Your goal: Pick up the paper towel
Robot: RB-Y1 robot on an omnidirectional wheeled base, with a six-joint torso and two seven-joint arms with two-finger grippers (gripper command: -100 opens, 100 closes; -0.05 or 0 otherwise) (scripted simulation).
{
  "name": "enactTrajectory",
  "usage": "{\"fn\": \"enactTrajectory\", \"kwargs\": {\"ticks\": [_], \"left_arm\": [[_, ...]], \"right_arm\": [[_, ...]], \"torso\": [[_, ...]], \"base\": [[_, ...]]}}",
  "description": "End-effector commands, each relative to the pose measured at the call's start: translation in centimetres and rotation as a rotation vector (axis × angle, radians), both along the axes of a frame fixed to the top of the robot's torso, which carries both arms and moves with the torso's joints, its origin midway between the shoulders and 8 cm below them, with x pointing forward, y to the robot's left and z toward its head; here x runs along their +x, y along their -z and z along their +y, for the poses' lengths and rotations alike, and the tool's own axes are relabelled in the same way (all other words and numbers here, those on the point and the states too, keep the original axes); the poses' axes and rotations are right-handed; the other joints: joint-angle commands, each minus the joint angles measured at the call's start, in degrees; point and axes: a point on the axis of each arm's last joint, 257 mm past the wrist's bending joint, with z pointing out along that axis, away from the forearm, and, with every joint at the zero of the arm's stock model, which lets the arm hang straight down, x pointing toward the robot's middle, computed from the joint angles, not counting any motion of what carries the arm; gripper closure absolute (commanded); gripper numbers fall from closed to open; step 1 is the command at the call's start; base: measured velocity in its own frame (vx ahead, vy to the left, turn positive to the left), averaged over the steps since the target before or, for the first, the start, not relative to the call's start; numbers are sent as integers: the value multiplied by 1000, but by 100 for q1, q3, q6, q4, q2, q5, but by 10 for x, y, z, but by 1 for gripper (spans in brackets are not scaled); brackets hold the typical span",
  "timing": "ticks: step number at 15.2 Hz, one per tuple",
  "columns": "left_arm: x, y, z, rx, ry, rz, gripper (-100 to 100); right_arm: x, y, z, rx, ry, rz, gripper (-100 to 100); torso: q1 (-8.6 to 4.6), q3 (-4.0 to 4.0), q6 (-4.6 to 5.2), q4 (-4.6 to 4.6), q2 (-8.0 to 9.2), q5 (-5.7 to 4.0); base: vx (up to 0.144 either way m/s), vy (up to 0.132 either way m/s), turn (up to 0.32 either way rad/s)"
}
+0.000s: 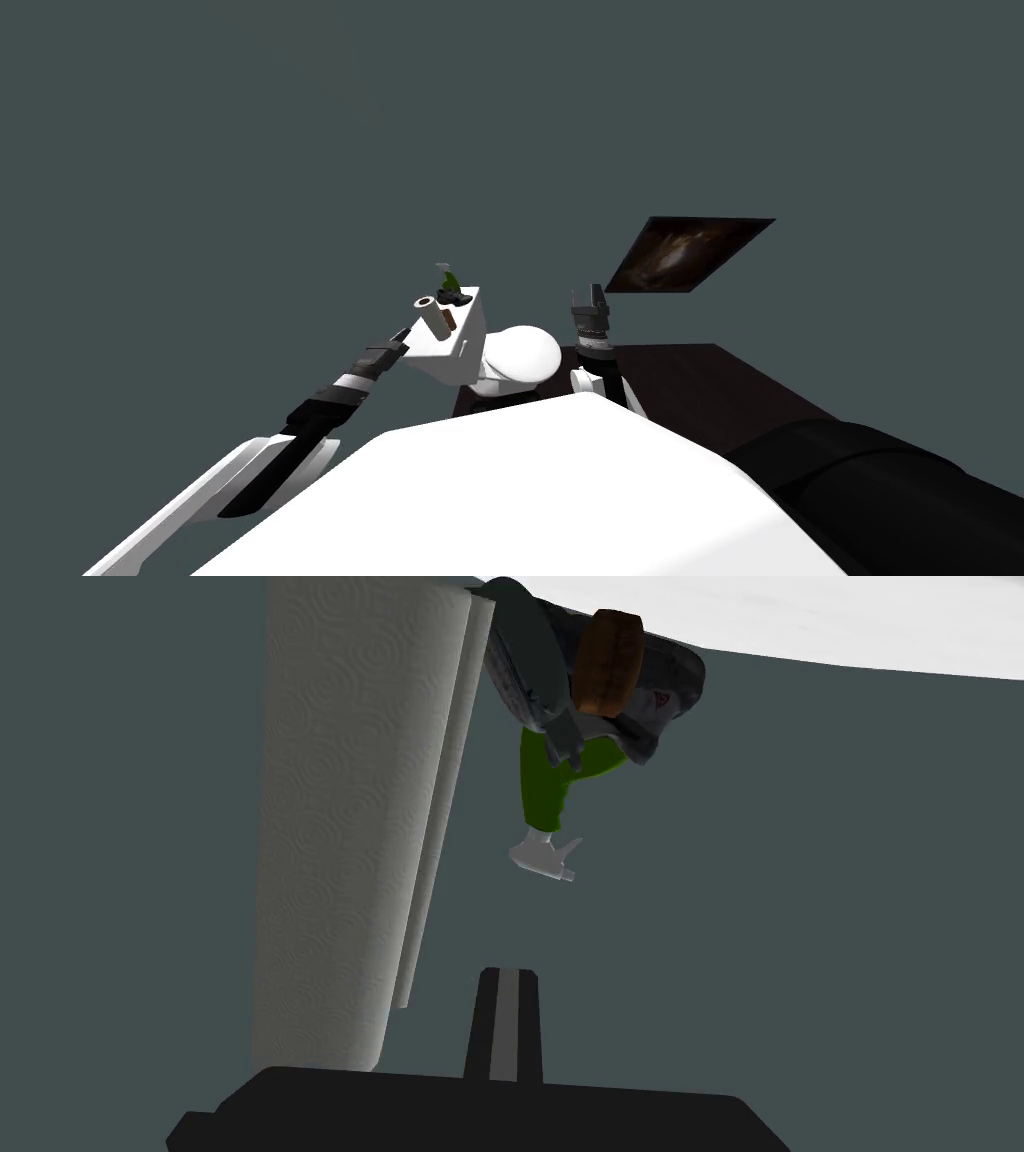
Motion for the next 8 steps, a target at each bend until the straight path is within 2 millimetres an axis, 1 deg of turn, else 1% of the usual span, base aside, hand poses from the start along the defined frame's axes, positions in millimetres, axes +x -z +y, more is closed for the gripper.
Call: {"fn": "enactTrajectory", "kwargs": {"ticks": [1,2,4,5,6,7,8], "left_arm": [[-3,10,6,15,-17,29,-100],[-4,11,6,19,-16,31,-100],[-4,5,4,31,-12,27,-100],[-4,1,3,41,-8,19,-100],[-5,5,4,31,-12,25,-100],[-5,5,4,33,-11,24,-100],[-5,5,4,33,-11,24,100]], "right_arm": [[0,0,0,0,0,0,0],[0,0,0,0,0,0,0],[0,0,0,0,0,0,0],[0,0,0,0,0,0,0],[0,0,0,0,0,0,0],[0,0,0,0,0,0,0],[0,0,0,0,0,0,0]], "torso": [[0,0,0,0,0,0],[-20,2,-1,1,3,-5],[-33,2,1,1,3,-10],[-29,1,2,1,1,-9],[-23,1,2,1,0,-8],[-12,1,2,1,0,-6],[-1,0,2,0,-1,-3]], "base": [[-14,-121,83],[-8,-133,46],[-6,-99,37],[-3,-71,18],[-6,-36,20],[-2,-16,3],[-1,-8,1]]}}
